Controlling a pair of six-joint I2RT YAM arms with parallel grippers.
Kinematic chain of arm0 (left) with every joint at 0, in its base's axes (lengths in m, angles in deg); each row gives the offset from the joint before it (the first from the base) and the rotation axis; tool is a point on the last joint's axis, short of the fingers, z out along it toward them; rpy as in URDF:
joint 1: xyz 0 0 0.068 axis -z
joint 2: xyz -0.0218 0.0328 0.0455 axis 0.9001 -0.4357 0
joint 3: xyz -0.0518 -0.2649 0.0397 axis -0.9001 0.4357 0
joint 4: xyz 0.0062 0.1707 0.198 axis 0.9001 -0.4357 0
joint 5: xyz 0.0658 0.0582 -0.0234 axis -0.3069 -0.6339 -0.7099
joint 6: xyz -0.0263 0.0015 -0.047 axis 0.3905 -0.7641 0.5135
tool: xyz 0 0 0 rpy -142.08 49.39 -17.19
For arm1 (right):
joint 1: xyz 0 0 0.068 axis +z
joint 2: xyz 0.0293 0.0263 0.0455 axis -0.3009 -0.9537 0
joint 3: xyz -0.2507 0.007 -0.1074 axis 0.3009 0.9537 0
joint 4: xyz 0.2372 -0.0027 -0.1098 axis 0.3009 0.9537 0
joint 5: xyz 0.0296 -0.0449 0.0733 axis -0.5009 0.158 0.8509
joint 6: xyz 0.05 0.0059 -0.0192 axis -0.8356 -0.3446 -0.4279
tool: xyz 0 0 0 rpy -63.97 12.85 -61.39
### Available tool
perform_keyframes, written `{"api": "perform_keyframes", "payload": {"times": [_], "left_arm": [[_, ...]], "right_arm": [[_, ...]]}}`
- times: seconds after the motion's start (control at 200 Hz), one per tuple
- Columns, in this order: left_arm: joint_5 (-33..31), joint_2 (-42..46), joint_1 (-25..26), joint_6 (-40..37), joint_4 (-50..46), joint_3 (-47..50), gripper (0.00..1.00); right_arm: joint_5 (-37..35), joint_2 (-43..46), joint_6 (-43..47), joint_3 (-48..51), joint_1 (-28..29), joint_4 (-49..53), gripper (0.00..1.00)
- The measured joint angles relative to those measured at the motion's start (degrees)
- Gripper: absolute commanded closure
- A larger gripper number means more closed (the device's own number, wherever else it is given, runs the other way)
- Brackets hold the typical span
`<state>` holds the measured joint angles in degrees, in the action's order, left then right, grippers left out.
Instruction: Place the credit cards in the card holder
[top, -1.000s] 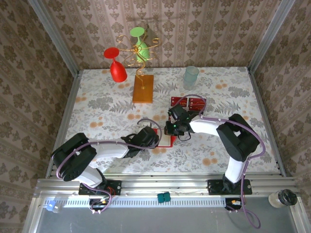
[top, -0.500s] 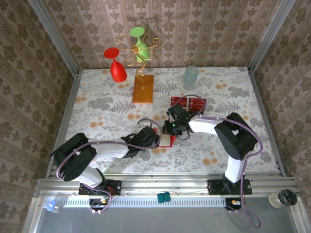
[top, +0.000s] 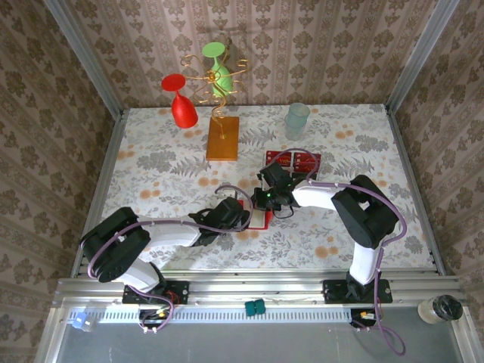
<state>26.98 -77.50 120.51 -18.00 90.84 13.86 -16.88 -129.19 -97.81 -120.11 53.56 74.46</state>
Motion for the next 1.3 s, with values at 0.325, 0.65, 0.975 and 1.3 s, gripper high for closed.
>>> {"api": "perform_keyframes", "payload": {"times": [0.325, 0.65, 0.975, 1.3], "left_arm": [[-1.11, 1.97, 1.03, -0.33, 3.5, 1.55, 0.26], [-1.18, 0.7, 1.07, -0.55, 5.22, 1.92, 0.35], [-1.77, -1.18, 1.07, -0.5, 6.45, 2.64, 0.46], [-2.47, -1.57, 1.14, -0.42, 7.96, 3.1, 0.48]], "right_arm": [[0.0, 0.0, -0.26, 0.0, 0.02, -0.04, 0.99], [0.13, -0.11, -0.44, 0.0, 0.02, -0.2, 0.99], [0.2, -0.11, -0.44, 0.0, 0.02, -0.2, 0.95], [0.76, 1.92, -0.26, -0.15, -0.55, 0.92, 0.62]]}}
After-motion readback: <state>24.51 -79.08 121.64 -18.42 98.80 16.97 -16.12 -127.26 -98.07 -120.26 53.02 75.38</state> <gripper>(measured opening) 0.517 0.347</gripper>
